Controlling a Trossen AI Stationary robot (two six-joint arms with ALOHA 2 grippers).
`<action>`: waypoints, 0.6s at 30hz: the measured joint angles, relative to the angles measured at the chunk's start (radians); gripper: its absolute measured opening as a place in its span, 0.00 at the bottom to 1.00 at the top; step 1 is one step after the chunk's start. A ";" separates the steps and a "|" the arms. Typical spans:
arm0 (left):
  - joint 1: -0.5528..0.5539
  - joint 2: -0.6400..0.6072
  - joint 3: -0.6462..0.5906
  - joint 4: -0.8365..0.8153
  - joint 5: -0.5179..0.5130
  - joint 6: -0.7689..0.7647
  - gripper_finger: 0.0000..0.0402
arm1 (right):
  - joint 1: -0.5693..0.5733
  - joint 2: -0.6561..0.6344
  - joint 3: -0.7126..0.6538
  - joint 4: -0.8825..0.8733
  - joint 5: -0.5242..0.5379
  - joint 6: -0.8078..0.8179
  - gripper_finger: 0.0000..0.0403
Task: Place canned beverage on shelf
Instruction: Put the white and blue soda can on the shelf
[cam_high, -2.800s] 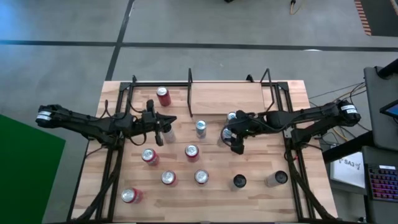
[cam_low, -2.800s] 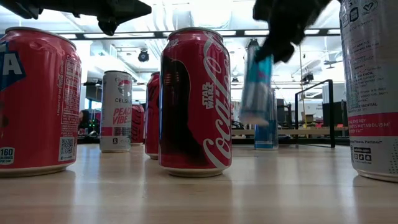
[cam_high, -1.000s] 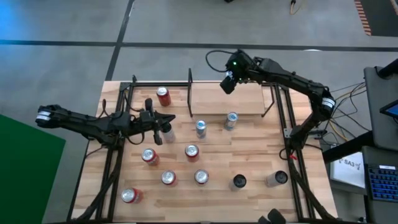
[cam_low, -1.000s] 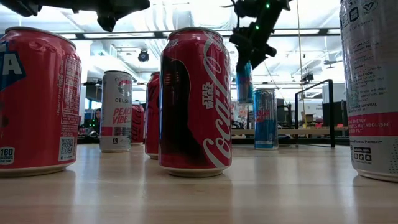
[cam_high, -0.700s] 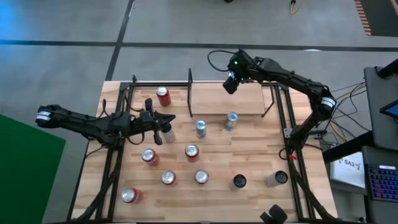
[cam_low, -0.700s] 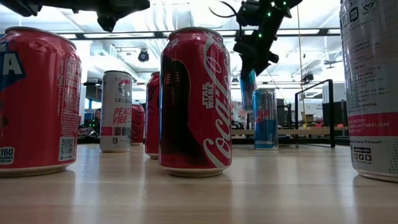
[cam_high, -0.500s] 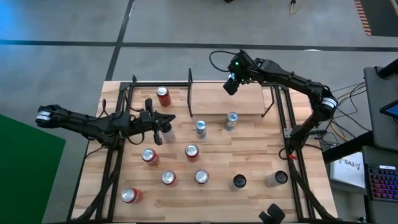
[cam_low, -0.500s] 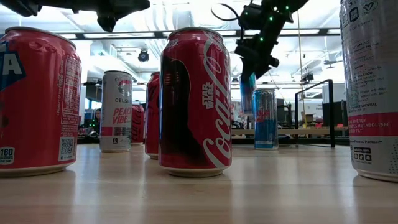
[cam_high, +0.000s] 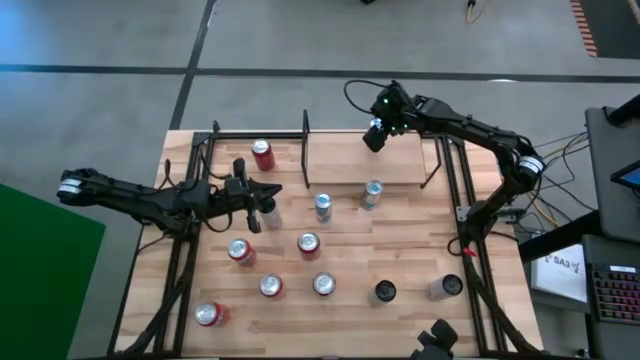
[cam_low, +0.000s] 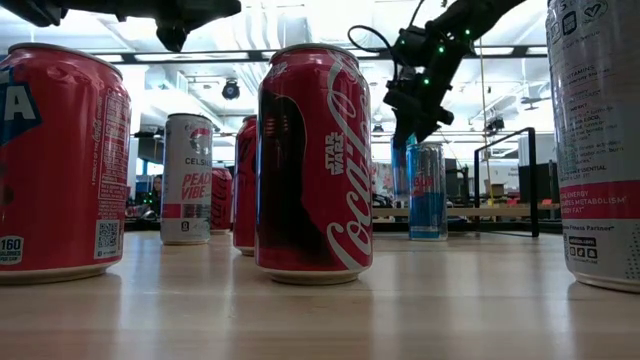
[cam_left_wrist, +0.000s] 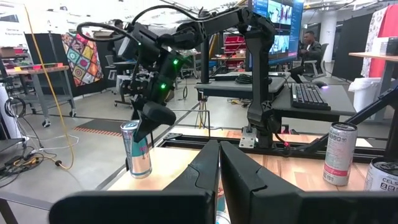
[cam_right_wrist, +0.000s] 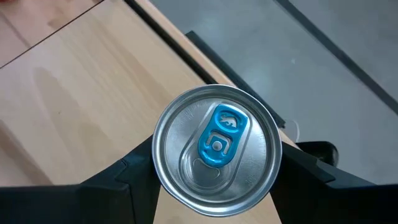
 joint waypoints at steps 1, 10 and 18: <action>0.000 0.000 0.000 0.000 0.000 0.000 0.00 | -0.003 0.000 -0.002 0.000 -0.010 -0.002 0.56; 0.000 0.000 0.000 0.000 0.000 0.000 0.00 | -0.016 -0.008 -0.030 0.042 -0.013 -0.021 0.56; 0.000 0.000 0.000 0.000 0.000 0.000 0.00 | -0.043 -0.039 -0.070 0.058 -0.037 -0.026 0.56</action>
